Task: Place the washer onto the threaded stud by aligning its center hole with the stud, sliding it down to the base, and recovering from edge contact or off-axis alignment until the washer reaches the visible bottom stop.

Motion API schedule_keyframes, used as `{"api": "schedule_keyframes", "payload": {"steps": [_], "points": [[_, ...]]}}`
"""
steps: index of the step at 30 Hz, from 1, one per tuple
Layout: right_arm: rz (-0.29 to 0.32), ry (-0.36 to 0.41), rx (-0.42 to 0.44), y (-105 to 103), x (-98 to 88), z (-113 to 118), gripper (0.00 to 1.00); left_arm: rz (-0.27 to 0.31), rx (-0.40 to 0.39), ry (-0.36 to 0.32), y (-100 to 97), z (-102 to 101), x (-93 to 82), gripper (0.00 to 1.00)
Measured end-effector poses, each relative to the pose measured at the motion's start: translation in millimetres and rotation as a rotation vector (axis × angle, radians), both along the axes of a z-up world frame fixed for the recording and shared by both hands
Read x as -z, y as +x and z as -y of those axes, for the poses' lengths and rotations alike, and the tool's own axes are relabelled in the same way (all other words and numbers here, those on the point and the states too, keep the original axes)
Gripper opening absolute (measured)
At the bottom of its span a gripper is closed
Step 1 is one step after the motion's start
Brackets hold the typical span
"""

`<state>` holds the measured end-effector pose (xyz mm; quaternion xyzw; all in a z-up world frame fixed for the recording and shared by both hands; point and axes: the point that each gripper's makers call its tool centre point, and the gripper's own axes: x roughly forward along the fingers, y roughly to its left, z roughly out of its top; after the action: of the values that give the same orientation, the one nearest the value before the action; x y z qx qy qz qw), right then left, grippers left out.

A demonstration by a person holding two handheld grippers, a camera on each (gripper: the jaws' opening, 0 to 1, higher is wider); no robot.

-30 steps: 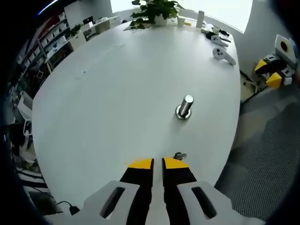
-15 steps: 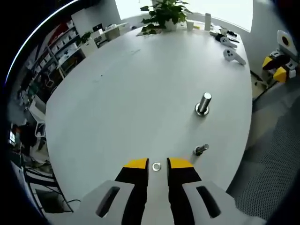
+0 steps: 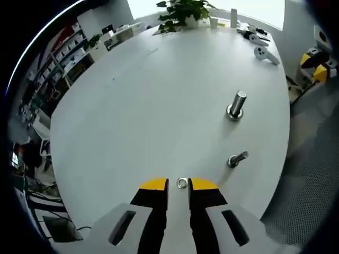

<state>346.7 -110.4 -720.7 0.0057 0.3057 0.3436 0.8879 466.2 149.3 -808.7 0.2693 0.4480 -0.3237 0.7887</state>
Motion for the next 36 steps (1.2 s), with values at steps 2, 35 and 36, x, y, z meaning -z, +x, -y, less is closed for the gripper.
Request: {"api": "schedule_keyframes", "payload": {"steps": [2,35,36], "points": [[-0.004,0.0,0.0,0,0.7,0,0.23,-0.011,0.007,0.007,1.1,-1,6.0,0.12],[-0.044,-0.006,0.0,-3,7.1,3,0.23,-0.12,0.096,0.103,7.1,-11,55.3,0.07],[-0.045,-0.006,-0.001,-3,7.3,3,0.23,-0.123,0.103,0.103,6.3,-11,56.1,0.06]]}}
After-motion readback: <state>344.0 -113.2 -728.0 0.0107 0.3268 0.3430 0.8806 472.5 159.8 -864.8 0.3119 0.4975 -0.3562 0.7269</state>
